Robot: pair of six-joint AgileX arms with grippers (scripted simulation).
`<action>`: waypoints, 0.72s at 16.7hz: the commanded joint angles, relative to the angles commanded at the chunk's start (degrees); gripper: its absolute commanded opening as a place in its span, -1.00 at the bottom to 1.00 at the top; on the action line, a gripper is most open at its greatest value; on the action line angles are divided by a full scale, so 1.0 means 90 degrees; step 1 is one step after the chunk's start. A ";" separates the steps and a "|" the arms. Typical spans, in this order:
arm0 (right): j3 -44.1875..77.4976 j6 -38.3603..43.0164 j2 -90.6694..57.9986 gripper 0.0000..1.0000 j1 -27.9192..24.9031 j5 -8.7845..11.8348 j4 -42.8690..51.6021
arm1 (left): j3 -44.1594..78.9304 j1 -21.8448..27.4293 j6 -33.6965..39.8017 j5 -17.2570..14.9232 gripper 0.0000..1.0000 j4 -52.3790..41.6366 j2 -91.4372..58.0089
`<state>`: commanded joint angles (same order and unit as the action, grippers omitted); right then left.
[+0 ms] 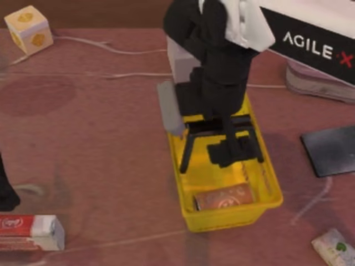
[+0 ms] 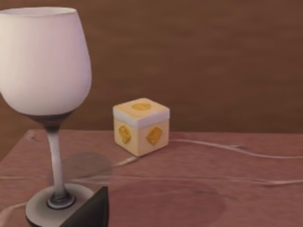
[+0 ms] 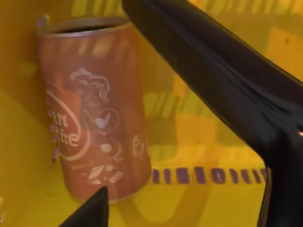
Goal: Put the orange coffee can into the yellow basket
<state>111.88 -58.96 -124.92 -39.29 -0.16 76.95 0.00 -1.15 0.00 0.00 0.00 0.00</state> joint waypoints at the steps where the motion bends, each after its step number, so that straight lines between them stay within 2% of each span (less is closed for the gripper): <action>1: -0.0028 0.0001 0.0001 1.00 -0.0001 0.0000 -0.0027 | 0.0000 0.0000 0.0000 0.0000 1.00 0.0000 0.0000; 4: -0.0028 0.0001 0.0001 1.00 -0.0001 0.0000 -0.0027 | 0.0000 0.0000 0.0000 0.0000 1.00 0.0000 0.0000; 12: -0.0028 0.0001 0.0001 -0.21 -0.0001 0.0000 -0.0027 | 0.0000 0.0000 0.0000 0.0000 1.00 0.0000 0.0000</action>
<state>111.63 -58.96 -124.92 -39.29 -0.16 76.71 0.00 -1.15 0.00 0.00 0.00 0.00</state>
